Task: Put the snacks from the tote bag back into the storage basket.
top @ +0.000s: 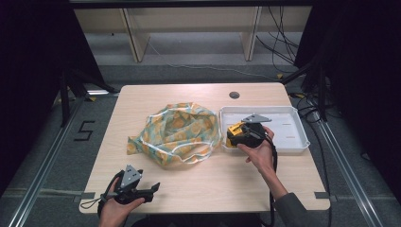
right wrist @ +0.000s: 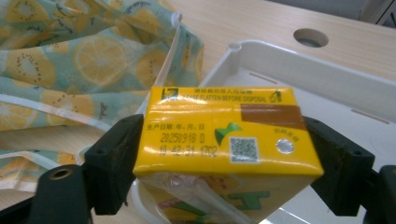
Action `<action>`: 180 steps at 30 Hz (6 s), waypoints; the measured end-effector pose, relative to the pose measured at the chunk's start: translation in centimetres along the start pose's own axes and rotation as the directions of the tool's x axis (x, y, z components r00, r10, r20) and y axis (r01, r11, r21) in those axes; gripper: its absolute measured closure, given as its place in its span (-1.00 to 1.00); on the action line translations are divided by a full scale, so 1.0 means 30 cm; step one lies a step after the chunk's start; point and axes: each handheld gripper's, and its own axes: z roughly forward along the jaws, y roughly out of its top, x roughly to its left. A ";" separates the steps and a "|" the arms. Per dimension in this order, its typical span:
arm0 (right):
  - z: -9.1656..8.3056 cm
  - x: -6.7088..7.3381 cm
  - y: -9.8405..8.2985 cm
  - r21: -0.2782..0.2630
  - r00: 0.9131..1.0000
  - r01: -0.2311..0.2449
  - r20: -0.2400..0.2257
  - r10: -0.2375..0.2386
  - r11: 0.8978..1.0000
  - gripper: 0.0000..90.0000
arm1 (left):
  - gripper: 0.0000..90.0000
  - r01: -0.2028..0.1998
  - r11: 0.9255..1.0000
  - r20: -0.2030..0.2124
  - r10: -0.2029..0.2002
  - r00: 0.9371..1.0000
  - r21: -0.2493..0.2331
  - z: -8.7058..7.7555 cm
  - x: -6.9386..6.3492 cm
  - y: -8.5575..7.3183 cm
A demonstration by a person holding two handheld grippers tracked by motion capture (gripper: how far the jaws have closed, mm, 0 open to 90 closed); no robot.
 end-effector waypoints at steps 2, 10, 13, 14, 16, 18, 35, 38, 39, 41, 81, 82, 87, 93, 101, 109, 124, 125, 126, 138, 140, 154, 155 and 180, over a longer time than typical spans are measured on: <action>-0.007 -0.001 0.003 -0.015 1.000 -0.012 0.004 0.013 1.000 -0.62 | -0.56 0.001 1.000 -0.002 -0.001 1.000 0.000 0.000 0.000 0.001; -0.096 -0.020 0.003 -0.042 0.999 -0.039 -0.029 0.038 0.998 -0.59 | -0.56 0.009 1.000 -0.001 -0.009 1.000 -0.007 0.003 -0.001 -0.001; -0.134 -0.036 -0.012 -0.041 0.999 -0.042 -0.036 0.041 0.998 -0.57 | -0.56 0.002 1.000 0.001 -0.002 1.000 0.001 0.001 -0.001 0.001; -0.134 -0.036 -0.012 -0.041 0.999 -0.042 -0.036 0.041 0.998 -0.57 | -0.56 0.002 1.000 0.001 -0.002 1.000 0.001 0.001 -0.001 0.001; -0.155 -0.050 -0.029 -0.040 0.998 -0.041 -0.042 0.039 0.998 -0.53 | -0.56 0.001 1.000 0.002 -0.001 1.000 0.003 0.001 -0.001 0.000; -0.172 -0.061 -0.051 -0.043 0.997 -0.055 -0.049 0.053 0.998 -0.49 | -0.56 0.008 1.000 0.001 -0.008 1.000 -0.002 0.003 -0.003 0.001; -0.207 -0.047 -0.117 -0.032 0.990 0.046 -0.128 -0.050 0.998 0.79 | -0.56 -0.002 1.000 0.001 0.002 1.000 0.010 0.002 -0.002 -0.001; -0.200 -0.029 -0.114 -0.030 0.987 0.071 -0.142 -0.075 0.997 0.85 | -0.56 -0.006 1.000 0.000 0.006 1.000 0.010 0.002 -0.001 0.001; -0.196 -0.022 -0.114 -0.029 0.986 0.073 -0.147 -0.076 0.997 0.87 | -0.56 -0.003 1.000 -0.003 0.003 1.000 0.006 0.004 -0.002 0.000; -0.190 -0.010 -0.114 -0.032 0.986 0.082 -0.146 -0.086 0.996 0.93 | -0.56 0.008 1.000 0.003 -0.008 1.000 0.014 0.004 -0.004 -0.002; -0.059 0.043 -0.072 0.000 0.982 0.129 -0.139 -0.128 0.992 1.00 | -0.56 -0.015 1.000 0.003 0.015 1.000 0.024 0.010 -0.005 -0.001; -0.054 0.044 -0.070 0.000 0.981 0.132 -0.140 -0.131 0.991 1.00 | -0.56 -0.015 1.000 0.003 0.014 1.000 0.023 0.010 -0.005 0.000; -0.042 0.051 -0.063 0.002 0.983 0.130 -0.130 -0.129 0.991 1.00 | -0.56 -0.014 1.000 0.004 0.014 1.000 0.023 0.011 -0.005 -0.001; -0.020 0.063 -0.057 0.006 0.984 0.130 -0.124 -0.128 0.992 1.00 | -0.56 0.016 1.000 -0.002 -0.016 1.000 0.007 0.013 -0.010 -0.002; -0.015 0.069 -0.053 0.017 0.984 0.127 -0.129 -0.124 0.992 1.00 | -0.56 0.002 1.000 0.003 -0.002 1.000 0.012 0.012 -0.008 -0.001; -0.039 0.076 -0.054 -0.008 0.983 0.114 -0.146 -0.114 0.993 0.77 | -0.56 -0.007 1.000 0.003 0.007 1.000 0.016 0.007 -0.003 -0.001; -0.155 0.031 -0.080 -0.052 0.986 0.055 -0.153 -0.062 0.997 0.14 | -0.56 -0.009 1.000 -0.002 0.009 1.000 0.016 0.007 -0.005 -0.001; -0.159 0.026 -0.082 -0.047 0.986 0.059 -0.156 -0.065 0.997 0.11 | -0.56 -0.006 1.000 -0.001 0.006 1.000 0.014 0.008 -0.005 -0.001; -0.163 0.023 -0.085 -0.048 0.986 0.049 -0.156 -0.056 0.998 0.08 | -0.56 0.012 1.000 0.000 -0.012 1.000 0.014 0.009 -0.009 -0.002; -0.190 -0.013 -0.124 -0.064 0.989 -0.027 -0.147 0.017 0.998 -0.20 | -0.56 0.009 1.000 0.004 -0.009 1.000 0.015 0.009 -0.008 -0.003; -0.193 -0.022 -0.131 -0.064 0.989 -0.007 -0.151 -0.002 0.998 -0.22 | -0.56 -0.011 1.000 0.000 0.011 1.000 0.018 0.007 -0.004 -0.001; -0.216 -0.001 -0.166 -0.037 0.986 -0.019 -0.168 0.013 0.999 -0.28 | -0.56 0.012 1.000 0.007 -0.012 1.000 0.010 0.009 -0.008 -0.005; -0.216 -0.001 -0.166 -0.037 0.986 -0.019 -0.168 0.013 0.999 -0.28 | -0.56 0.012 1.000 0.007 -0.012 1.000 0.010 0.009 -0.008 -0.005; -0.249 0.029 -0.250 -0.017 0.978 0.015 -0.206 -0.018 1.000 -0.42 | -0.56 0.017 1.000 -0.001 -0.017 1.000 0.010 0.012 -0.009 -0.006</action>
